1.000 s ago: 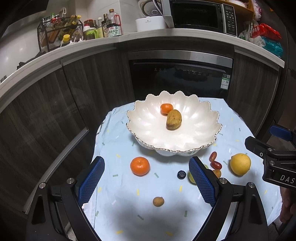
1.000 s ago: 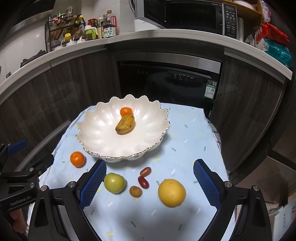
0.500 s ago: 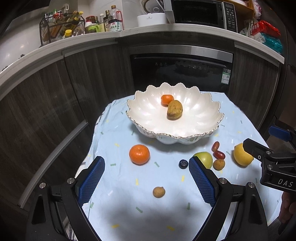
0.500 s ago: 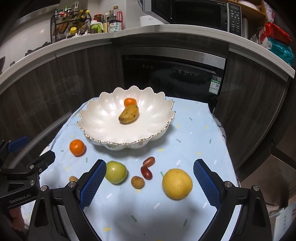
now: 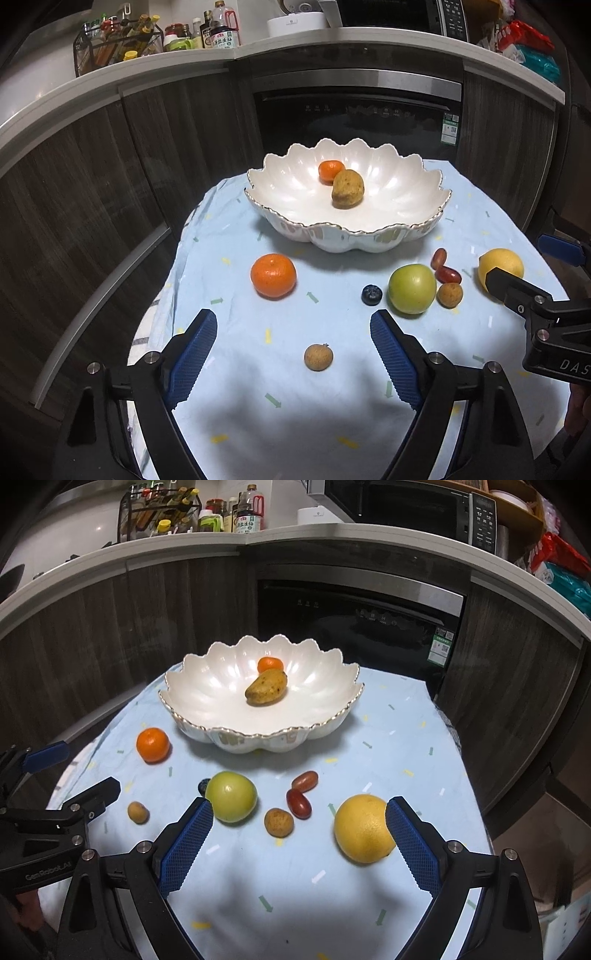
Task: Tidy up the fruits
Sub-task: 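Withdraw both tools from the bowl and move toward the small brown fruit, then grasp the small brown round fruit with the right tool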
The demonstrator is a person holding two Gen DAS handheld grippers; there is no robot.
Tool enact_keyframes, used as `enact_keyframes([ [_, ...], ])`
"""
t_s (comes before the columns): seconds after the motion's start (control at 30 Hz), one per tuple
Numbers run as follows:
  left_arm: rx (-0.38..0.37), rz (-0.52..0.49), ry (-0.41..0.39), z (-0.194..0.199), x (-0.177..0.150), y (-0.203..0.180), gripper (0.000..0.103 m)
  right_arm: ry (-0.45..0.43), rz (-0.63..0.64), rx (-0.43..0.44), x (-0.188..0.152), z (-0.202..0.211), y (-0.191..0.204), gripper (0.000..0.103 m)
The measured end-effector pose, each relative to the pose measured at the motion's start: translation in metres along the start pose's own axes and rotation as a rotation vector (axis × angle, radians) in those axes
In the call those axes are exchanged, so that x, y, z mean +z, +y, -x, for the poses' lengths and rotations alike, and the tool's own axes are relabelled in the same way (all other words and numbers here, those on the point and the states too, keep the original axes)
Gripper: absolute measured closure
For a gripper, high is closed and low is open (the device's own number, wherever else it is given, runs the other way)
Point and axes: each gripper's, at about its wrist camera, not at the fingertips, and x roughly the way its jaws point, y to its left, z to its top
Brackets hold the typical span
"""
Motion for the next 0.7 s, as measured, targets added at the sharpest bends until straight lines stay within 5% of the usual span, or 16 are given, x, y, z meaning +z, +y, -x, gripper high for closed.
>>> enact_keyframes([
  [0.27,0.001,-0.002,0.003,-0.006,-0.005,-0.001,0.020,0.015,0.004,0.021,-0.005,-0.010,0.000,0.021],
  [0.7,-0.017,-0.021,0.056,-0.023,-0.013,-0.010,0.040,0.059,0.007,0.057,-0.013,-0.027,0.002,0.039],
])
